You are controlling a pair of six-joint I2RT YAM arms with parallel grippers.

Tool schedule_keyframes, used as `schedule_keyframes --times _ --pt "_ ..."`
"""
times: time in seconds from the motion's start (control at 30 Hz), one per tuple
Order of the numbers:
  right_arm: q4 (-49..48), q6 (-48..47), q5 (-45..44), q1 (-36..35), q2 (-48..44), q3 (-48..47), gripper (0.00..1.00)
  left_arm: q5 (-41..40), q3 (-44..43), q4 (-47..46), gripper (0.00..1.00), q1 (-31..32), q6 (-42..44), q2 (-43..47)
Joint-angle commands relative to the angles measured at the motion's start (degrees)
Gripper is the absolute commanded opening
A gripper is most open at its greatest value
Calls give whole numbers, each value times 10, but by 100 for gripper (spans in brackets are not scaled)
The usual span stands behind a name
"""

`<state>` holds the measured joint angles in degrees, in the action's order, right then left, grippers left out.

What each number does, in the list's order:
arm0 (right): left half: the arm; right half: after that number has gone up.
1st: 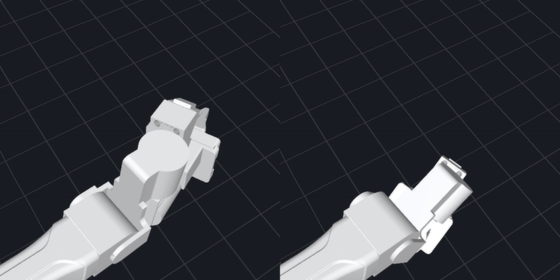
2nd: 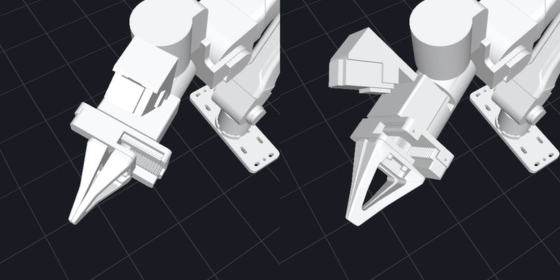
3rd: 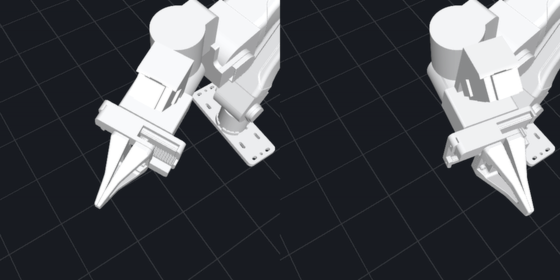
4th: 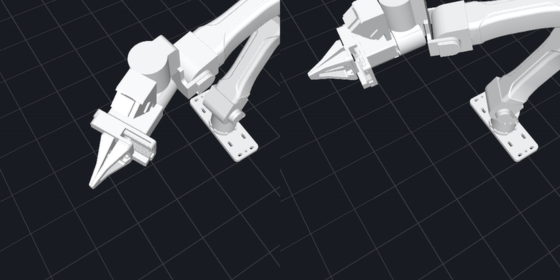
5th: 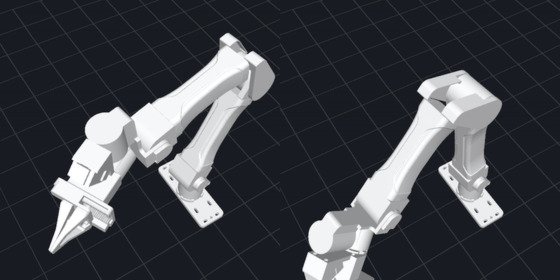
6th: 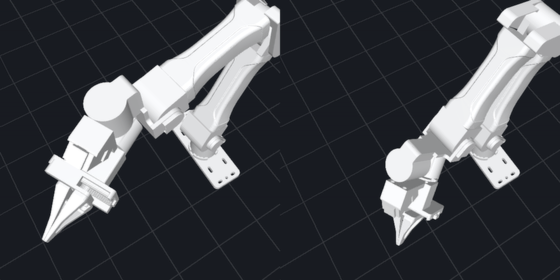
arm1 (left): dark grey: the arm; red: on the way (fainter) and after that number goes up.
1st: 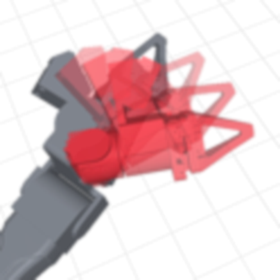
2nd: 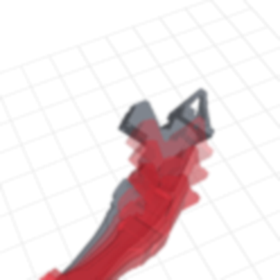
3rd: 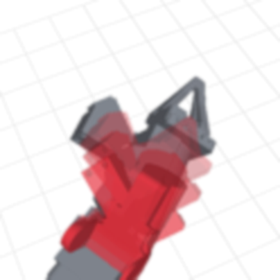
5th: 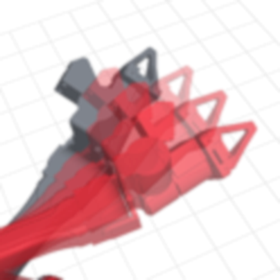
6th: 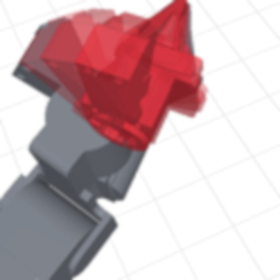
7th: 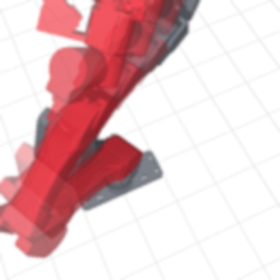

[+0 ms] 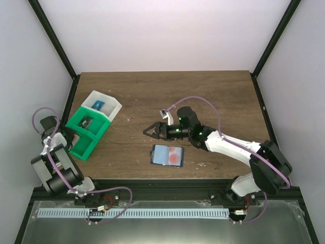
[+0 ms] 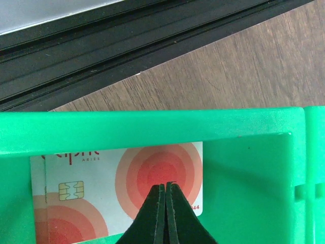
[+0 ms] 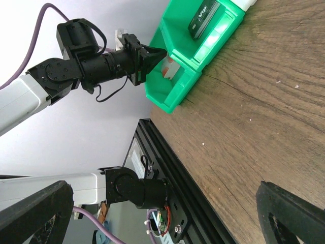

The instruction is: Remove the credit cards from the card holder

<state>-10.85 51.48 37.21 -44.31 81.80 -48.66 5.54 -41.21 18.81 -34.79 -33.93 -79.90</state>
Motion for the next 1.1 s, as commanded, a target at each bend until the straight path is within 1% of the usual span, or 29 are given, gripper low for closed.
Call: schedule_keyframes --times 0.0,0.13,0.2,0.23,0.3,0.37,0.43,0.53,0.57,0.6,0.63,0.67,0.77,0.87,0.9,0.97,1.0,1.07 --pt "-5 -5 -9 5 -17 2 100 -23 13 -12 0 -3 9 -10" --pt "-1 -10 -14 6 -21 2 100 -17 5 -5 0 -3 13 -8" --pt "5 -17 -16 5 -20 1 100 1 -2 0 0 -3 20 7" --pt "11 -24 -19 5 -21 1 100 12 -8 3 2 -2 24 17" --pt "35 -43 -36 5 -21 -2 100 35 -22 13 12 2 30 43" --pt "70 -68 -62 5 -22 -5 100 55 -32 18 25 8 36 72" --pt "103 -85 -82 5 -22 -11 100 84 -39 18 33 12 47 97" --pt "153 -96 -99 6 -23 -20 100 103 -39 32 43 16 58 137" --pt "172 -97 -112 5 -25 -21 100 117 -35 28 50 18 62 151" --pt "190 -97 -134 5 -27 -22 100 130 -31 26 63 21 65 163" --pt "204 -97 -150 5 -29 -21 100 145 -29 24 70 25 70 171" --pt "215 -96 -162 5 -32 -19 100 155 -29 30 73 33 75 177" --pt "243 -92 -194 5 -42 -10 100 196 -25 33 74 66 82 187" --pt "278 -94 -238 6 -48 -9 100 257 -13 29 77 113 87 191" --pt "284 -95 -244 6 -51 -4 100 280 -8 28 75 129 90 190" --pt "279 -93 -234 6 -63 13 99 344 1 20 67 159 98 182" --pt "275 -91 -224 6 -69 22 98 358 0 26 63 179 105 175" --pt "271 -89 -209 5 -81 38 95 362 -4 36 58 220 118 167"
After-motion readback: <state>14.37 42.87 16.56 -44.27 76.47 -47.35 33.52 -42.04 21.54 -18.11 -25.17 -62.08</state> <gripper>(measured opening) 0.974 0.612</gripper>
